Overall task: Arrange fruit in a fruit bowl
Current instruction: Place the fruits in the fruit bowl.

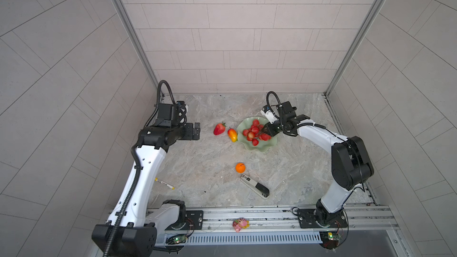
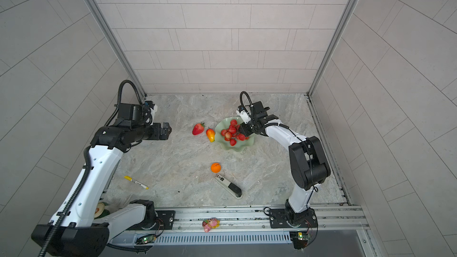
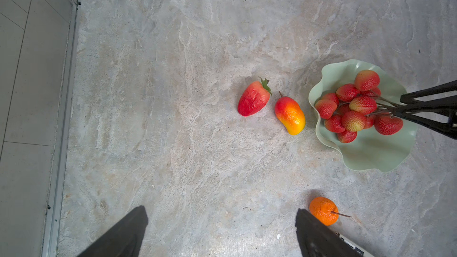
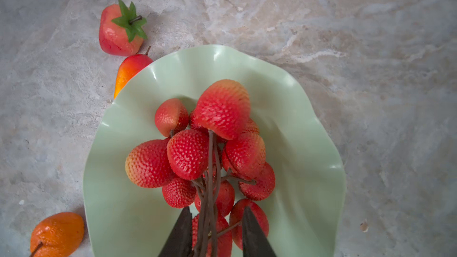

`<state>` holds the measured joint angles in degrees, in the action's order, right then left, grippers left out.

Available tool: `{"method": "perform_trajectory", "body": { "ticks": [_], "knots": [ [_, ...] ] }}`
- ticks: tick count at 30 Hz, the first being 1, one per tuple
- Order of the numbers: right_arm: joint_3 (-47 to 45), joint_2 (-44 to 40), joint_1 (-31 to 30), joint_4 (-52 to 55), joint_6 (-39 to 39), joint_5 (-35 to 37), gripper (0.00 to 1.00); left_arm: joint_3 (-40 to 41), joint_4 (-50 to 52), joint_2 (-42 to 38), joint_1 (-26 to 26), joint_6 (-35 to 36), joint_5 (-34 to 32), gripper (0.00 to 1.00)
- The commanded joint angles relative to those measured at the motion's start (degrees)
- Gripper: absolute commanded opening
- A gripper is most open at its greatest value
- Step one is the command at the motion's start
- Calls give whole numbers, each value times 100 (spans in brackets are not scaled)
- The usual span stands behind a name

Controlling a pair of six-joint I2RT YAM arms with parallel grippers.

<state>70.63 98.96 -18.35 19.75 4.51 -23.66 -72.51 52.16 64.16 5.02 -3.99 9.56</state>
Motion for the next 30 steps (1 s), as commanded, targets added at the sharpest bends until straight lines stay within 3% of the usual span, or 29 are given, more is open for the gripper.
{"method": "perform_trajectory", "body": {
  "ticks": [1,3,6,7,14,17,23,27,30],
  "knots": [
    [65,77,16,99,127,78,34,-48,-34,-9,-1,74,64,100],
    [65,60,32,117,127,123,37,-47,-39,8,4,84,76,100],
    [65,-47,43,161,137,198,65,-53,-46,24,2,91,90,100],
    [56,-116,42,166,141,220,70,-53,-48,26,5,93,81,100],
    [201,-603,42,464,215,289,85,-79,-48,79,12,113,130,100],
    [411,-871,16,752,283,223,100,-96,-48,97,11,109,132,100],
    [874,-1134,-707,1136,194,665,100,-97,-48,137,7,109,155,100],
    [1478,-647,-1421,1313,-160,1300,100,-96,-48,177,6,118,202,100],
    [2132,-32,-1722,1415,-494,1380,100,-83,-40,167,9,124,198,100]
  ]
}}
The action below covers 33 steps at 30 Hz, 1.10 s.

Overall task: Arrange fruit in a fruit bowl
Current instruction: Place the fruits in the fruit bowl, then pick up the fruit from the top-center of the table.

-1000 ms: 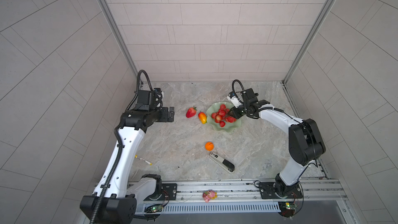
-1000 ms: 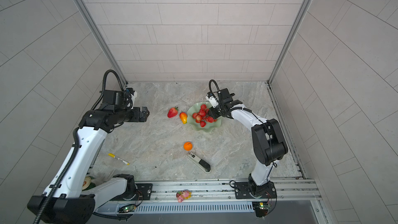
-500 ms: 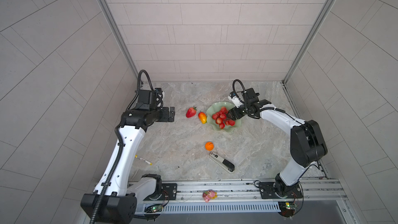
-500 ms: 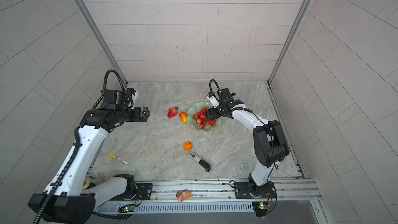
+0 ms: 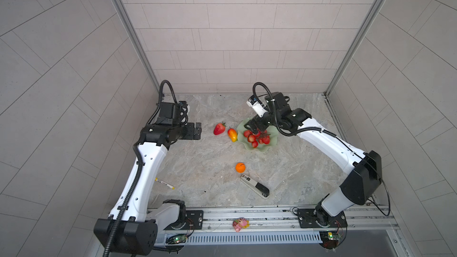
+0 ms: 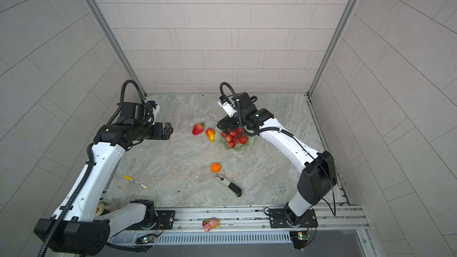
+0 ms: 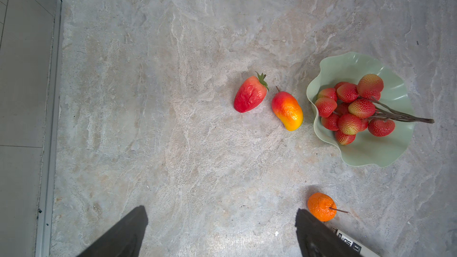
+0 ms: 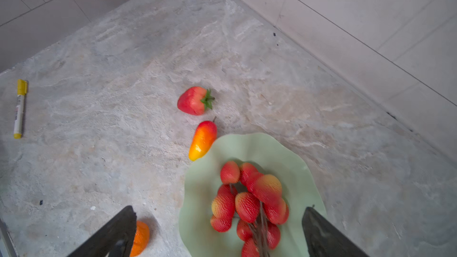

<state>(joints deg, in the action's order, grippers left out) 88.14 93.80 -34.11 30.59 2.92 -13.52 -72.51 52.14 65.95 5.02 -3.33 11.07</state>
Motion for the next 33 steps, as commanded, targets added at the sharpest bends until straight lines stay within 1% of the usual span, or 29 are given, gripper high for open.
{"method": "perform_trajectory", "body": {
  "ticks": [1,4,9,13,15,17,21,26,33],
  "knots": [
    [582,692,-216,327,-464,352,100,-83,-36,-28,6,69,30,100],
    [1322,1475,-447,316,-901,385,100,-57,-37,-65,5,78,-41,100],
    [2928,3076,-701,570,-1896,574,100,-26,-48,-73,5,56,-89,100],
    [4104,4063,-922,854,-2287,896,99,-36,13,-120,-1,81,-229,100],
    [4798,4568,-991,1168,-2431,1115,98,-1,-16,-184,3,78,-311,100],
    [5231,4955,-1004,1382,-2589,1271,97,56,-87,-237,-1,70,-322,100],
    [5355,5294,-1010,1229,-2795,1421,95,109,-140,-257,-9,71,-325,100],
    [5356,5475,-1028,1181,-2775,1751,94,83,-136,-199,0,70,-278,100],
    [5359,5784,-1036,869,-2810,1642,93,37,-103,-128,2,70,-232,100]
  ]
}}
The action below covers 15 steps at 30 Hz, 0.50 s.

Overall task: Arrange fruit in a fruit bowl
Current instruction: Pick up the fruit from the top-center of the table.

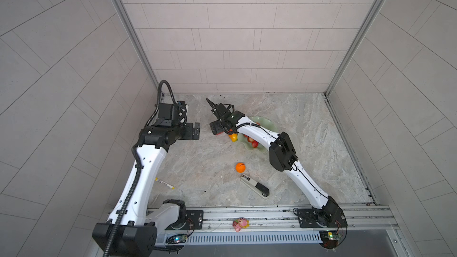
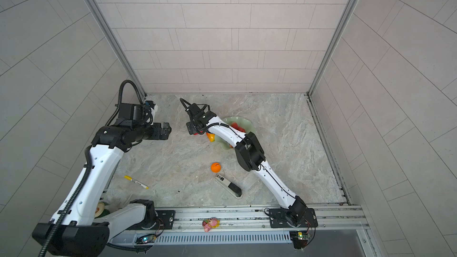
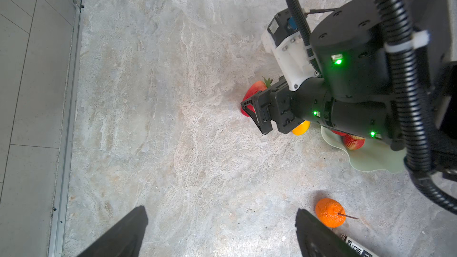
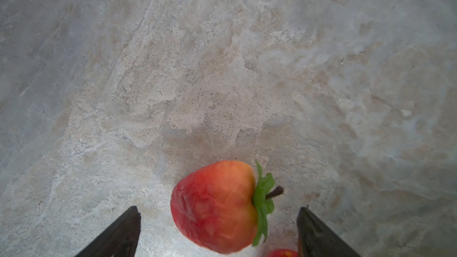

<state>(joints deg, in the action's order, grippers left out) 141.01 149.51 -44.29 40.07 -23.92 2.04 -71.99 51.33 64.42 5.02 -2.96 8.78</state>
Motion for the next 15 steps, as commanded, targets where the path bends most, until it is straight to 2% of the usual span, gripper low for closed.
{"method": "perform_trajectory", "body": {
  "ticks": [1,11,15],
  "knots": [
    [68,240,-18,-113,-159,73,93,-14,-15,17,1,33,-2,100],
    [69,385,17,-378,-561,92,85,26,-33,-21,8,33,-11,100],
    [63,394,44,-378,-682,78,72,37,-35,-48,0,34,-16,100]
  ]
}}
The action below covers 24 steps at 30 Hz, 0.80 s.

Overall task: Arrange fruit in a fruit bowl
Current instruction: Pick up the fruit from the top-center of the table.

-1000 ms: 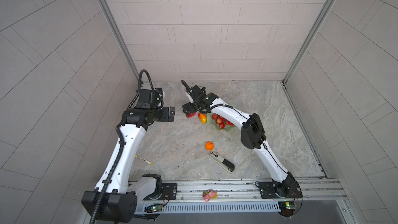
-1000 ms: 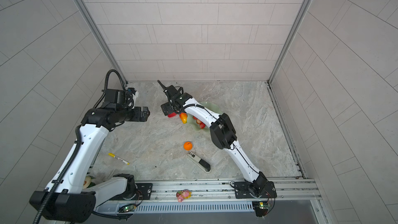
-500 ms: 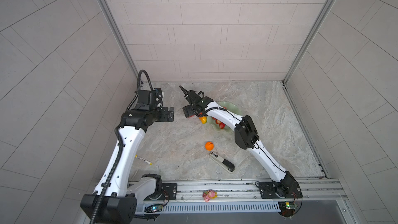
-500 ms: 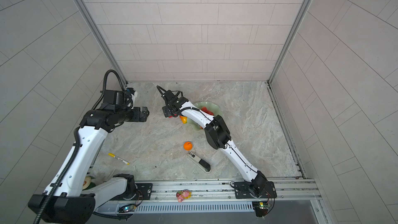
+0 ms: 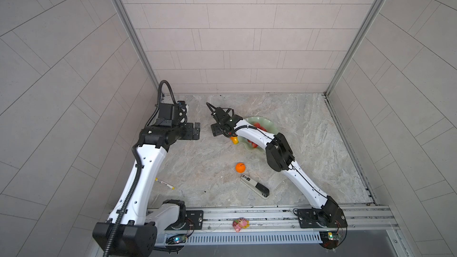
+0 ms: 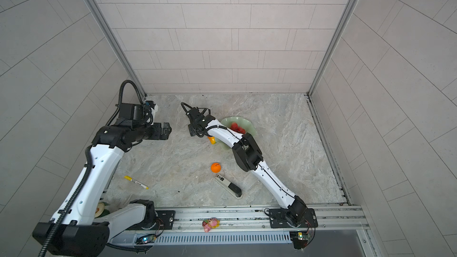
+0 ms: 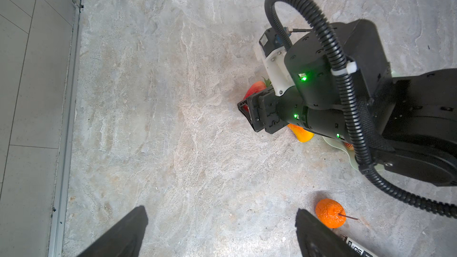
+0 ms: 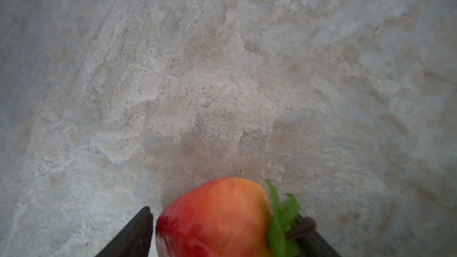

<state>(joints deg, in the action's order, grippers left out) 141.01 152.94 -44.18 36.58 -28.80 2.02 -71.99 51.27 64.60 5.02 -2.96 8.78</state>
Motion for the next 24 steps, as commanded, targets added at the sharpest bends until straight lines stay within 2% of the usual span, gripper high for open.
{"method": "perform_trajectory", "body": {
  "ticks": [1,5,6,11,15,18,24],
  "knots": [
    [59,51,41,-36,-198,68,67,52,-28,-73,-1,33,-12,100],
    [60,4,50,-3,-146,19,43,58,-25,-87,4,33,-15,100],
    [62,-16,50,8,-123,11,41,67,-21,-86,2,32,-12,100],
    [-12,-353,50,205,126,9,39,88,-27,-104,-1,39,-22,100],
    [-559,-1104,66,144,463,24,39,86,-29,-113,5,41,-32,100],
    [-1376,-1991,153,11,714,70,39,96,-28,-123,0,55,-48,100],
    [-3642,-4049,705,-558,999,93,38,105,-73,-106,2,53,-17,100]
  ]
}}
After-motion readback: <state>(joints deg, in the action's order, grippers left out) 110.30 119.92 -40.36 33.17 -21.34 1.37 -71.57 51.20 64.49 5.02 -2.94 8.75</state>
